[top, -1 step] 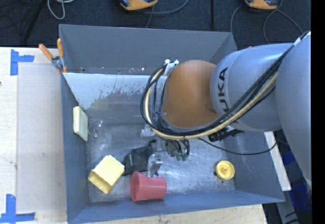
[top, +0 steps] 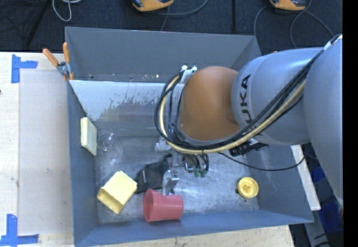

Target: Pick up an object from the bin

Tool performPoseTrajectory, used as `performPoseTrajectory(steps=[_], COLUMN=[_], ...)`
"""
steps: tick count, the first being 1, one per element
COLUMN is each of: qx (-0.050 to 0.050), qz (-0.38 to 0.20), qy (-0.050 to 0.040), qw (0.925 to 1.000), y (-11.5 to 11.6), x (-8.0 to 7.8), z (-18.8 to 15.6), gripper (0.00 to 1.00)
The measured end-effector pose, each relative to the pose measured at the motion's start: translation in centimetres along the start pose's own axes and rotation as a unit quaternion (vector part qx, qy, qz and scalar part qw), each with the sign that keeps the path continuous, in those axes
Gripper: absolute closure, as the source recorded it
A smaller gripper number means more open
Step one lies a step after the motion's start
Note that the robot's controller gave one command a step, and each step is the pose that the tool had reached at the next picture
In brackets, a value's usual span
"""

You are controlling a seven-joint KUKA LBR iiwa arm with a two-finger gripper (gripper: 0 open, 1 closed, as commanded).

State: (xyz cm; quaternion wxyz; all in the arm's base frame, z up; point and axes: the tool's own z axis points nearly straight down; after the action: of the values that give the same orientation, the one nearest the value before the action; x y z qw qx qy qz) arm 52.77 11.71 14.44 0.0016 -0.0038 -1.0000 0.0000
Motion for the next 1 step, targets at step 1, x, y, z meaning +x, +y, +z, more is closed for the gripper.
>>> performPoseTrajectory(steps=[1], qx=[0.0], qz=[-0.005], qy=[-0.0006], qw=[1.0], y=[-0.03], x=[-0.16], z=[0.19], gripper=[0.0])
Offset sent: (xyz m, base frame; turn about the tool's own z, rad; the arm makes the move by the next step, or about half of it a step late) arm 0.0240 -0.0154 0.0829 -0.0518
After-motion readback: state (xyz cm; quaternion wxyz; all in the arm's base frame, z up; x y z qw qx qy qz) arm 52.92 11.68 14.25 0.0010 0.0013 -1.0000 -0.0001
